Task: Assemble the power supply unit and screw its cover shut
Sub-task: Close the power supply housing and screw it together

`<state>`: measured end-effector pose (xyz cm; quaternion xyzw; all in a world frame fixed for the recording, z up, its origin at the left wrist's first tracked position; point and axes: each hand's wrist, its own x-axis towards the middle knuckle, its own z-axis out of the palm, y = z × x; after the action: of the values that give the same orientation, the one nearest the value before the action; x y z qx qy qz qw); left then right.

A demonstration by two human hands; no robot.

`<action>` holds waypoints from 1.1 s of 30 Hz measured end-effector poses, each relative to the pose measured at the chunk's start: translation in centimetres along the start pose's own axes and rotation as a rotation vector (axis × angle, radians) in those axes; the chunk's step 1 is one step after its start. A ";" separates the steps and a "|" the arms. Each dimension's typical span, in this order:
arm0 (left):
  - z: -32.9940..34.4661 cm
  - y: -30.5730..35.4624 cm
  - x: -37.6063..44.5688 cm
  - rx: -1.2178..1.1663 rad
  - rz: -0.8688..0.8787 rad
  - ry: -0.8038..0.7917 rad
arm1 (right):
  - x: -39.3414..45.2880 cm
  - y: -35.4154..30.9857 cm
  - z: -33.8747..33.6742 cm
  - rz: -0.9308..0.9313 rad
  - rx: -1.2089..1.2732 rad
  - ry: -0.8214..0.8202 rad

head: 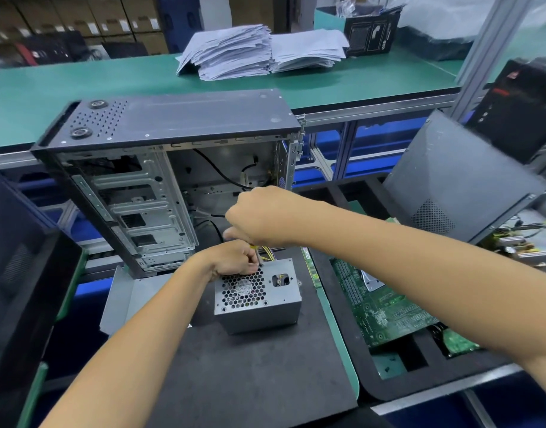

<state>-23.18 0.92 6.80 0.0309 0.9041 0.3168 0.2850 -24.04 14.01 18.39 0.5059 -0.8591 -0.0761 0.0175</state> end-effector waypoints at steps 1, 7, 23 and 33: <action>0.0 0.0 0.0 -0.001 0.000 -0.004 | 0.0 -0.1 0.1 0.017 -0.028 0.026; 0.0 -0.4 0.1 0.004 -0.014 -0.007 | -0.2 0.9 0.0 -0.055 0.126 -0.135; 0.4 -0.8 0.8 -0.051 -0.045 0.033 | -0.6 1.3 0.5 -0.073 0.214 -0.133; 0.5 -1.5 1.2 -0.038 -0.073 0.034 | -0.5 1.8 0.6 -0.009 0.237 -0.146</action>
<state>-23.72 0.29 5.07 -0.0132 0.9032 0.3239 0.2814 -25.37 15.36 18.13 0.5016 -0.8586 -0.0108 -0.1055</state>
